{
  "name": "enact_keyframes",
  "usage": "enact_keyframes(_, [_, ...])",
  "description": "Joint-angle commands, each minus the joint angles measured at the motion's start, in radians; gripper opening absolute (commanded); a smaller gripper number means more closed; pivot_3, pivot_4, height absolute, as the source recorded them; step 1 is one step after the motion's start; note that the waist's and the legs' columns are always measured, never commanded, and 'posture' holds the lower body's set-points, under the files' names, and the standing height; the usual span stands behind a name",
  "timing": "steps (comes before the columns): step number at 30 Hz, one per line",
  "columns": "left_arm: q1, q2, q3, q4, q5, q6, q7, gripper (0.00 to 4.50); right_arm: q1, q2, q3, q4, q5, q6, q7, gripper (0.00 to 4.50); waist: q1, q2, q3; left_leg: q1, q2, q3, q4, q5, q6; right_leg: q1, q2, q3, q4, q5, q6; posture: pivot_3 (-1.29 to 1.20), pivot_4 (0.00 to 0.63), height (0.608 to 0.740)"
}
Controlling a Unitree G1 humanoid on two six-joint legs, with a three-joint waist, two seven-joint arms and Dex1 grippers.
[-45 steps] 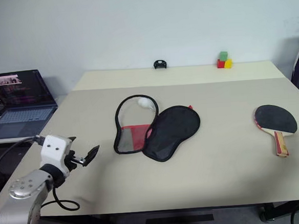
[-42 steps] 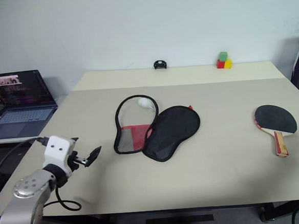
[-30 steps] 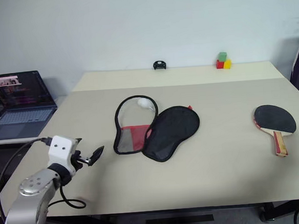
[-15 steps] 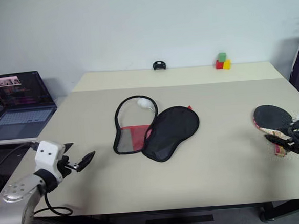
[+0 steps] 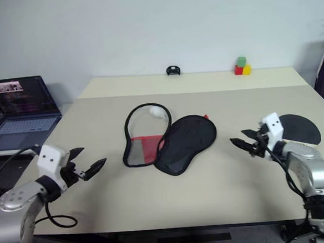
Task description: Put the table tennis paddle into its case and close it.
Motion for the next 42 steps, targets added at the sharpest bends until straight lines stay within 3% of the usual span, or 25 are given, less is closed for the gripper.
enact_keyframes(1, [-0.053,0.02,-0.03,-0.029,-0.037,0.018,-0.053,4.5,-0.05,0.046,0.034,-0.011,-0.018,0.047,-0.082,3.37,0.0,0.0,0.0,0.0,0.0,0.0,0.0,0.0,0.0,0.0,0.0,0.0,0.0,0.0,0.0,0.0,0.15,0.74])
enact_keyframes(7, [-0.145,0.047,-0.065,-0.04,-0.132,0.094,-0.186,4.5,-0.078,0.095,0.082,-0.045,0.011,0.241,-0.153,3.37,-0.001,0.0,0.0,-0.007,0.0,0.0,0.0,0.0,0.0,-0.007,0.0,0.0,0.001,0.0,0.0,0.0,0.15,0.74])
enact_keyframes(17, [-0.257,0.065,-0.109,0.013,-0.138,0.106,-0.265,4.5,-0.116,0.174,0.103,-0.106,0.083,0.509,-0.219,3.37,-0.007,0.0,0.0,-0.008,0.0,-0.001,0.0,0.0,0.0,-0.008,0.0,0.0,0.001,0.0,0.0,0.0,0.15,0.74])
enact_keyframes(27, [-0.268,0.055,-0.131,0.022,-0.129,0.096,-0.265,4.5,-0.166,0.302,0.112,-0.044,0.071,0.537,-0.277,3.37,-0.007,0.0,0.0,-0.008,-0.001,-0.001,0.0,0.0,0.0,-0.008,0.0,0.0,0.001,0.0,0.0,0.0,0.15,0.74])
enact_keyframes(40, [-0.246,0.049,-0.133,0.018,-0.122,0.08,-0.251,4.5,-0.192,0.415,0.174,0.05,-0.009,0.413,-0.343,3.37,-0.01,0.0,0.0,-0.008,-0.001,-0.001,0.0,0.0,0.0,-0.009,0.001,0.0,0.001,0.0,0.0,0.0,0.15,0.74])
enact_keyframes(42, [-0.246,0.046,-0.137,0.019,-0.119,0.077,-0.249,4.5,-0.189,0.424,0.18,0.051,-0.019,0.399,-0.35,3.0,-0.01,0.0,0.0,-0.008,-0.001,-0.001,0.0,0.0,0.0,-0.009,0.001,0.0,0.001,0.0,0.0,0.0,0.15,0.74])
